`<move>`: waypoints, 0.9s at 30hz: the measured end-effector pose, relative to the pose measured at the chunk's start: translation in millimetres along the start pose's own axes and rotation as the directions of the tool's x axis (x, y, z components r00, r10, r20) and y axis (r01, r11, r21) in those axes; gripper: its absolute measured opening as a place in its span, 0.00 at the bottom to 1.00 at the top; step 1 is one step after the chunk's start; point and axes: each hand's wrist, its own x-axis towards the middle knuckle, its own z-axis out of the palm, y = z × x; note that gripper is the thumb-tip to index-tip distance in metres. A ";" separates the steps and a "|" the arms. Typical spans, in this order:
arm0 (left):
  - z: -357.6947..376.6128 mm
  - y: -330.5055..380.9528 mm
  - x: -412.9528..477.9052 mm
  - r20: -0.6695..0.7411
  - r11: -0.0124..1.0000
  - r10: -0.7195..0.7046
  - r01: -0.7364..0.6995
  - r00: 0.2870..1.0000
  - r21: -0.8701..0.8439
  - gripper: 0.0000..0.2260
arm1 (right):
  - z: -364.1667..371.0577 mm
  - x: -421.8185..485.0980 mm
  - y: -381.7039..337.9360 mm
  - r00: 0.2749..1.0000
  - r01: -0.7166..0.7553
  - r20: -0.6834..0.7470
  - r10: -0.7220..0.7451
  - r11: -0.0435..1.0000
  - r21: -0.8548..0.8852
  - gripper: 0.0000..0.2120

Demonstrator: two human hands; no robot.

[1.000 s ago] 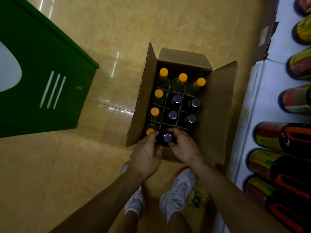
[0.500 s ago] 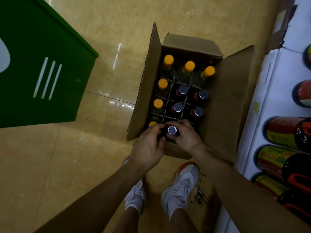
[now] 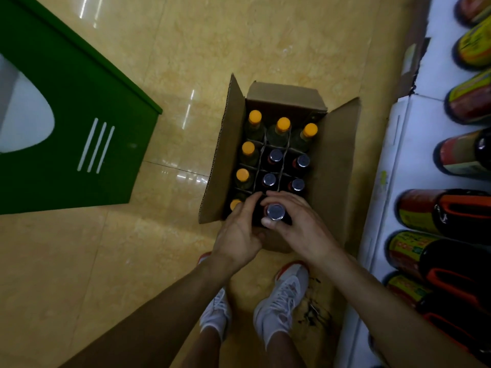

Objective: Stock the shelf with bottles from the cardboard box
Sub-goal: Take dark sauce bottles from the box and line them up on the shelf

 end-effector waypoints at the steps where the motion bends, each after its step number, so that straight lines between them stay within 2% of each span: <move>1: -3.2 7.0 -2.6 0.001 1.000 0.005 -0.005 1.000 -0.021 0.38 | -7.3 -3.9 -8.1 1.000 0.009 -0.007 -0.009 1.000 -0.001 0.18; 7: -36.2 55.2 -27.7 -0.014 0.987 0.097 -0.098 0.995 -0.131 0.34 | -54.4 -35.9 -69.2 0.996 0.065 -0.069 -0.062 0.997 0.043 0.17; 13: -87.0 116.5 -68.6 -0.031 0.969 0.189 -0.192 0.981 -0.159 0.33 | -107.1 -72.4 -146.9 0.983 0.130 -0.138 -0.122 0.990 0.048 0.15; 19: -146.4 192.2 -115.3 -0.107 0.950 0.262 -0.276 0.959 -0.147 0.32 | -165.1 -113.7 -239.8 0.967 0.185 -0.186 -0.174 0.982 0.047 0.13; 22: -176.5 230.7 -141.7 -0.134 0.936 0.304 -0.322 0.943 -0.144 0.32 | -194.5 -138.7 -291.9 0.959 0.200 -0.212 -0.189 0.979 0.031 0.15; 27: -230.8 299.9 -196.4 -0.169 0.917 0.374 -0.391 0.912 -0.084 0.32 | -246.1 -191.2 -382.2 0.929 0.243 -0.266 -0.258 0.966 -0.091 0.21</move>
